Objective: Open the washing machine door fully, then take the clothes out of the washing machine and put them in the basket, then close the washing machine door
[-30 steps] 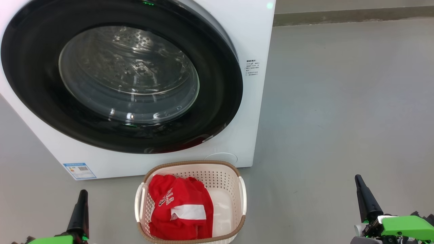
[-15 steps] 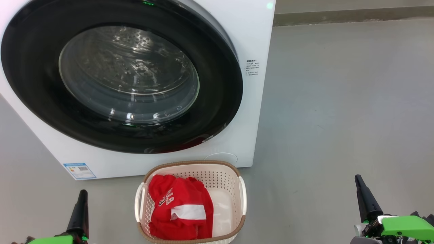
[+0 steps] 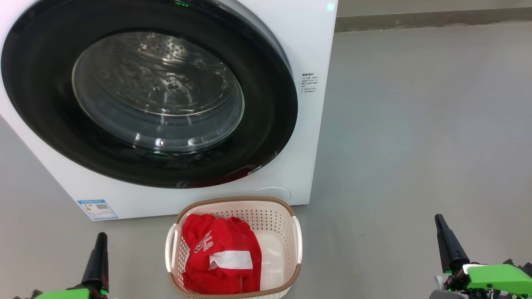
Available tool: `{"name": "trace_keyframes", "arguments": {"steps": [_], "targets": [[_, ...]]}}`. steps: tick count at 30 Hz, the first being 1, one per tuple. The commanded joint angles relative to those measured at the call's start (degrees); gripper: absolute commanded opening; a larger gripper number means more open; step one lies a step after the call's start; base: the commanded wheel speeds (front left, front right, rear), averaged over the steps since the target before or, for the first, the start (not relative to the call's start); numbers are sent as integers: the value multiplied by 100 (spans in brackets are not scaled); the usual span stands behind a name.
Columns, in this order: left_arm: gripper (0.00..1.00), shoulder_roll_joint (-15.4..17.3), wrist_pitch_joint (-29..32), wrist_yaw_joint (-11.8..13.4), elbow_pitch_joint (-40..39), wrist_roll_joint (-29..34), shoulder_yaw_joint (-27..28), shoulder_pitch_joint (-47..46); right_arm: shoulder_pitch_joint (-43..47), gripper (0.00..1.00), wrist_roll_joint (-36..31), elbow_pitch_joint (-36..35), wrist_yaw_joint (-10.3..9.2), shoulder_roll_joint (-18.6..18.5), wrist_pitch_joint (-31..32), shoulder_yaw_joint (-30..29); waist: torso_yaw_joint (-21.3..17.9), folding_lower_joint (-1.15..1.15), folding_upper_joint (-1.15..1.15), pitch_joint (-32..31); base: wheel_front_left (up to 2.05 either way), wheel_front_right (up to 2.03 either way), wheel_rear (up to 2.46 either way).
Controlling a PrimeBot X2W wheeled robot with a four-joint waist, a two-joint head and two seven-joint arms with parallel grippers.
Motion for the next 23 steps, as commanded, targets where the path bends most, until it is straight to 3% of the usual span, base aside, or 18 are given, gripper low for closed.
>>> {"name": "trace_keyframes", "arguments": {"steps": [1,23], "targets": [[0,96,40,-18,-107,23,200,-224,-230,0,6,-164,-6,-19,51,133,0,0,0,0,0,0,0],[0,94,42,-18,-107,26,203,-224,-231,0,5,-164,-6,-18,53,131,0,0,0,0,0,0,0]]}}
